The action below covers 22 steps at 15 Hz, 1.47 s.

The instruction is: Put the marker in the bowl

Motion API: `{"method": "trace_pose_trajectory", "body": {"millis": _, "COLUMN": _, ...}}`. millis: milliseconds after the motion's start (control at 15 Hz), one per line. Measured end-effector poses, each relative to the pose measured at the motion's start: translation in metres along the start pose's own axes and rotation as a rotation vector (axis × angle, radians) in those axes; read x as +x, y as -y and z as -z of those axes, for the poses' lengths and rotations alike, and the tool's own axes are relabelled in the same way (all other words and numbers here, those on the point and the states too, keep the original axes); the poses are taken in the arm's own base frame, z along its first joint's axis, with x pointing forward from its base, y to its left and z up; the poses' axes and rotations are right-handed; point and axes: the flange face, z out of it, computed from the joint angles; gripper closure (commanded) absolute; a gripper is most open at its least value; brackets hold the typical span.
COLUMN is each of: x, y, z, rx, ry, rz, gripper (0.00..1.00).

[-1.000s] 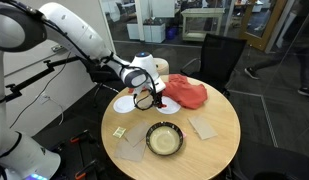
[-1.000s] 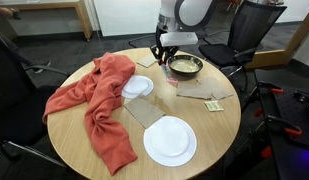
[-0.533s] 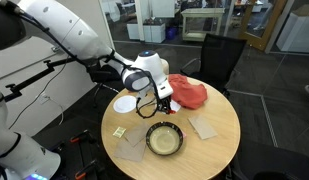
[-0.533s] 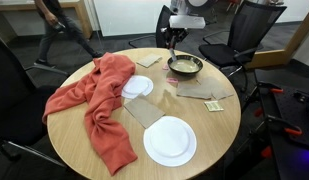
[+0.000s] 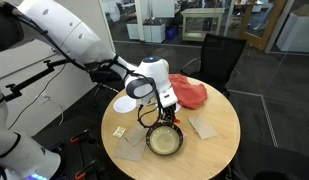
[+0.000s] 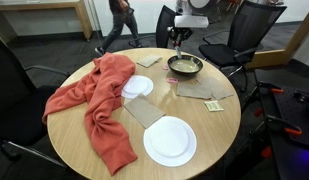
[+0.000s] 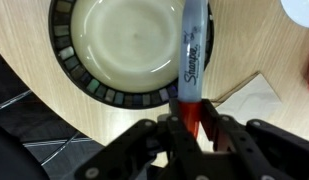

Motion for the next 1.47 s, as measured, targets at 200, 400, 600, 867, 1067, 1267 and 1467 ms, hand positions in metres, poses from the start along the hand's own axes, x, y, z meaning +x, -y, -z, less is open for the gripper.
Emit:
{"method": "trace_pose_trajectory", "body": {"millis": 200, "x": 0.002, "y": -0.007, "z": -0.011, "rx": -0.022, "ry": -0.002, "rz": -0.013, "gripper": 0.94}}
{"method": "trace_pose_trajectory", "body": {"millis": 400, "x": 0.003, "y": -0.011, "z": -0.024, "rx": -0.045, "ry": -0.026, "rz": -0.048, "gripper": 0.94}}
{"method": "trace_pose_trajectory", "body": {"millis": 600, "x": 0.0, "y": -0.012, "z": -0.039, "rx": -0.08, "ry": -0.052, "rz": -0.083, "gripper": 0.94}}
{"method": "trace_pose_trajectory", "body": {"millis": 867, "x": -0.008, "y": -0.007, "z": -0.054, "rx": -0.112, "ry": -0.068, "rz": -0.101, "gripper": 0.49}}
{"method": "trace_pose_trajectory", "body": {"millis": 1067, "x": -0.012, "y": -0.003, "z": -0.061, "rx": -0.122, "ry": -0.072, "rz": -0.102, "gripper": 0.27}}
{"method": "trace_pose_trajectory", "body": {"millis": 1267, "x": -0.013, "y": 0.0, "z": -0.06, "rx": -0.12, "ry": -0.077, "rz": -0.11, "gripper": 0.05}}
{"method": "trace_pose_trajectory", "body": {"millis": 1467, "x": -0.011, "y": 0.002, "z": -0.058, "rx": -0.115, "ry": -0.079, "rz": -0.109, "gripper": 0.0}}
